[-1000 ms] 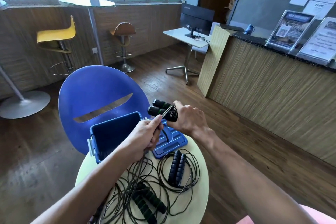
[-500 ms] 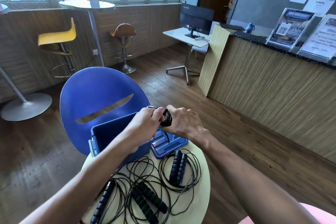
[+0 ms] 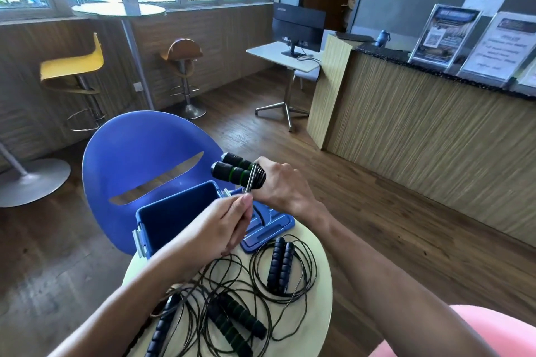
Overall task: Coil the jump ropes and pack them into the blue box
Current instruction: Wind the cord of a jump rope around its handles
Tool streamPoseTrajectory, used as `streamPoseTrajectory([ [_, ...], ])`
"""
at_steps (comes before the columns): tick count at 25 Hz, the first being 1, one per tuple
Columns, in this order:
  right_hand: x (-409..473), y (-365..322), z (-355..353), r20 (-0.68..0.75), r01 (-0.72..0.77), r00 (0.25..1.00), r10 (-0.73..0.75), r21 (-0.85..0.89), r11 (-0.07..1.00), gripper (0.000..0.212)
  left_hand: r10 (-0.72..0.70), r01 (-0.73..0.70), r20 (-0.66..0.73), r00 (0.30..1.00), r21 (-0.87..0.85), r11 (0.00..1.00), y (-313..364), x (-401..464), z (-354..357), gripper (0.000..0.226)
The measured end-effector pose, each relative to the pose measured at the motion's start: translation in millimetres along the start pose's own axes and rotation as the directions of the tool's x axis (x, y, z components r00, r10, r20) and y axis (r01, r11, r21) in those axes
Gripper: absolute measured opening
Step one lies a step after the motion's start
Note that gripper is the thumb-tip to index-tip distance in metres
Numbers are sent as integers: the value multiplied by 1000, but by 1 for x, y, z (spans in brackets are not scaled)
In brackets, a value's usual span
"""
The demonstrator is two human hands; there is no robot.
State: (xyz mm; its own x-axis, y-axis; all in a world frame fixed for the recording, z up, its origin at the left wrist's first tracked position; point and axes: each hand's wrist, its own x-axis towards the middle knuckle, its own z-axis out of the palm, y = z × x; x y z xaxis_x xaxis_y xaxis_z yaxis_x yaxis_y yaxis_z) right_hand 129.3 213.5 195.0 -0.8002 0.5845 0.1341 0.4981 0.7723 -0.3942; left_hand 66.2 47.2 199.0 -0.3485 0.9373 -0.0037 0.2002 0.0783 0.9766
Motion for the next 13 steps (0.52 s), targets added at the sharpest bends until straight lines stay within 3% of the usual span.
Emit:
streamPoseTrajectory([
  [7, -1, -1, -7, 15, 7, 1000, -8, 60, 998, 44, -29, 29, 4, 1000, 141, 990, -26, -3, -19, 40],
  [13, -6, -12, -15, 107, 16, 993, -41, 229, 973, 38, 81, -71, -22, 996, 295, 953, -45, 3, -29, 34],
])
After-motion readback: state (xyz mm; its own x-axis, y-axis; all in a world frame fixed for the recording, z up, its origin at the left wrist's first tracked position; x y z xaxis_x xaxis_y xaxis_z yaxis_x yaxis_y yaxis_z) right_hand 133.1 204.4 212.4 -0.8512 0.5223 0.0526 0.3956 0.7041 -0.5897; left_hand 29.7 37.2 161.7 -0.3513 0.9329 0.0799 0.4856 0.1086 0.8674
